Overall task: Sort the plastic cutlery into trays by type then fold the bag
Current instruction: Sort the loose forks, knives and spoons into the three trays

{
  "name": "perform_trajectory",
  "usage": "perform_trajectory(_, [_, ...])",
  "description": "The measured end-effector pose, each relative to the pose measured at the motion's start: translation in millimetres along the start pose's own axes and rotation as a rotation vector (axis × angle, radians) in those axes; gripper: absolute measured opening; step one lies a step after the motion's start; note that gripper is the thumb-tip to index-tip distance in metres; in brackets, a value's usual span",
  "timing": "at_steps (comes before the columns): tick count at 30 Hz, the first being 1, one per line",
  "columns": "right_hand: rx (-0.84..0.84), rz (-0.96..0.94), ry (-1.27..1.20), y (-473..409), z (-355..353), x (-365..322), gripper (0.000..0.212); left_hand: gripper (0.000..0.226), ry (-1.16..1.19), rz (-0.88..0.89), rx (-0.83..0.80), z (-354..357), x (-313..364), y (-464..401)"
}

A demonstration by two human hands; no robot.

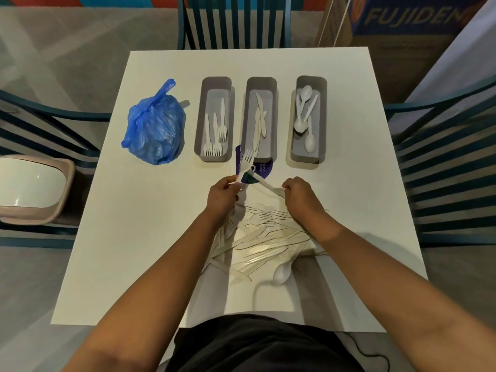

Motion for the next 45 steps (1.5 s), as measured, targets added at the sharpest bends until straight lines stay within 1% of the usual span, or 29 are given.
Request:
perform_trajectory(3, [0.062,-0.029,-0.098,1.9,-4.9,-9.0,0.019,0.027,0.057,0.041,0.046,-5.6,7.8,-3.0])
perform_trajectory(8, [0.093,0.016,-0.282,-7.8,-3.7,-31.3,0.022,0.043,0.107,0.055,0.101,-24.1,21.6,-9.8])
perform_trajectory(11, [0.054,0.033,-0.359,-16.4,4.3,-50.2,0.014,0.046,0.141,0.061,0.121,-38.2,26.8,-14.6])
perform_trajectory(14, [0.016,0.018,-0.383,-24.4,10.2,-72.4,0.014,0.046,0.097,0.076,0.136,-52.8,31.6,-25.1])
perform_trajectory(18, [-0.006,0.010,-0.368,-41.7,16.6,-93.6,0.010,0.047,0.080,0.065,0.157,-69.4,39.7,-35.7])
perform_trajectory(21, [-0.003,0.007,-0.317,-59.5,23.1,-107.6,0.010,0.051,0.073,0.059,0.116,-75.5,52.6,-44.0])
perform_trajectory(24, [0.017,0.032,-0.289,-76.7,30.1,-118.2,0.012,0.043,-0.036,0.004,0.077,-78.1,58.2,-55.8])
perform_trajectory(27, [0.042,0.073,-0.252,-94.8,35.6,-124.8,0.015,0.036,-0.123,-0.006,0.070,-80.6,61.9,-71.3])
perform_trajectory(32, [0.096,0.114,-0.217,-122.5,35.0,-137.4,0.018,0.031,-0.204,-0.011,0.061,-85.0,74.7,-94.8])
perform_trajectory(34, [0.116,0.114,-0.195,-132.6,33.2,-144.3,0.021,0.032,-0.221,-0.017,0.054,-87.1,82.0,-105.0])
perform_trajectory(38, [0.125,0.077,-0.189,-150.8,31.4,-157.6,0.022,0.036,-0.294,0.024,0.086,-93.6,102.3,-123.3])
perform_trajectory(41, [0.125,0.048,-0.145,-155.3,28.7,-163.8,0.030,0.037,-0.341,0.071,0.111,-97.4,114.7,-133.9])
perform_trajectory(43, [0.143,0.029,-0.107,-153.3,25.8,-163.2,0.034,0.039,-0.428,0.118,0.082,-95.2,121.5,-135.8])
perform_trajectory(45, [0.145,0.025,-0.118,-148.5,24.5,-157.0,0.033,0.039,-0.545,0.160,0.047,-91.6,123.8,-133.6])
Point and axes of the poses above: each hand's wrist, its own y-axis away from the middle knuckle, its own z-axis out of the palm, x = y × z, the point moved 7 cm from there along -y, towards the middle knuckle, and after that the axes turned 12 degrees about -y, right-handed, at the moved point
